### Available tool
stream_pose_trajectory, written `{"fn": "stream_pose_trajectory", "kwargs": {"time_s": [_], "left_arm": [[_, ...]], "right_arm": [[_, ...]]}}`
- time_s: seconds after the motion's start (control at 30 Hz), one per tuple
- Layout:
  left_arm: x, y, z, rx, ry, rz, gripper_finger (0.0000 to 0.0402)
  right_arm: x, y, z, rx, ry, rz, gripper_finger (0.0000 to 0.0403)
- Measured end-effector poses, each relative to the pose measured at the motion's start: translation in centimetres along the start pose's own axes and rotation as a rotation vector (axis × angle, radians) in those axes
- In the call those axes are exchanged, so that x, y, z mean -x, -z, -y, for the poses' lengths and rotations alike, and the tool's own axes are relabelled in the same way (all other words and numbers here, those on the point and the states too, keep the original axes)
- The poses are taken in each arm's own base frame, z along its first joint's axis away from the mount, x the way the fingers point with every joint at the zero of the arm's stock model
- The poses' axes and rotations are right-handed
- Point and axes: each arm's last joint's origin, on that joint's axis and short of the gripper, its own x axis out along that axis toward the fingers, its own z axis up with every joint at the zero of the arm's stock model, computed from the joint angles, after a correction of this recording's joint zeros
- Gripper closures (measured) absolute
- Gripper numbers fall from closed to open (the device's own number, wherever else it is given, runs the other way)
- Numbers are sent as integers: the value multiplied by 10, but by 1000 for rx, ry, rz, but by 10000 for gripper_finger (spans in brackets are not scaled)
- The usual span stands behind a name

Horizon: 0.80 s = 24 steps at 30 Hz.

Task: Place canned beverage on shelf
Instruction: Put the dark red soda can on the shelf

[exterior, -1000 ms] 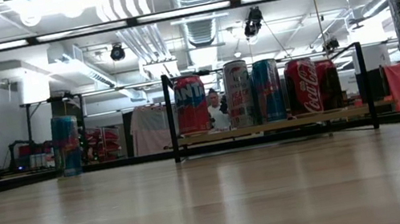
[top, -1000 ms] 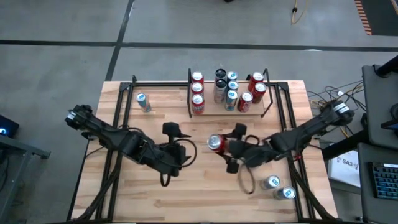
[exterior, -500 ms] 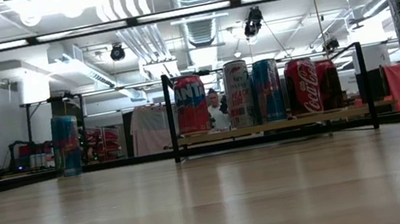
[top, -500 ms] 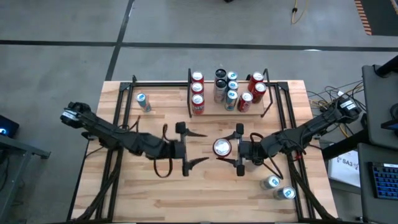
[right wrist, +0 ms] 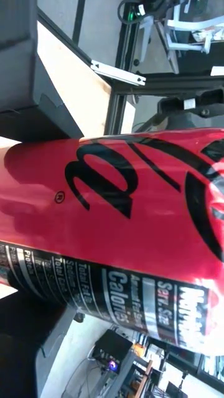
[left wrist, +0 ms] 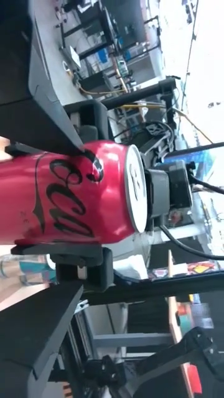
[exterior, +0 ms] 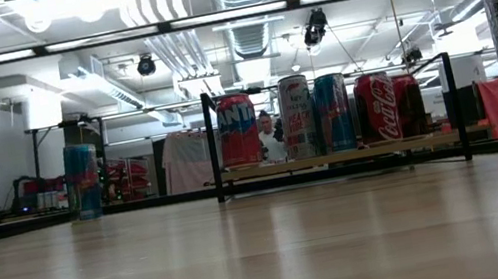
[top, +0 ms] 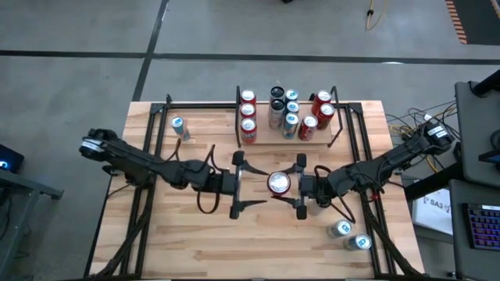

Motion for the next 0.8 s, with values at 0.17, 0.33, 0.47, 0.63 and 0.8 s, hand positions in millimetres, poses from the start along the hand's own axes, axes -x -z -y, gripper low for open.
{"fn": "stream_pose_trajectory", "kwargs": {"time_s": [0.17, 0.33, 0.47, 0.63, 0.8], "left_arm": [[-7, 6, 2, 11, -10, 34, 68], [-15, 15, 3, 21, -29, 53, 68], [-21, 20, 1, 38, -36, 53, 68], [-30, 25, 2, 36, -31, 45, 68], [-34, 24, 2, 35, -36, 47, 78]], "right_arm": [[0, 0, 0, -1, -1, 1, 114], [0, 0, 0, 1, -4, -1, 114], [0, 0, 0, 0, 0, -1, 114], [0, 1, 0, 3, -1, -6, 114], [0, 0, 0, 2, -1, -5, 114]]}}
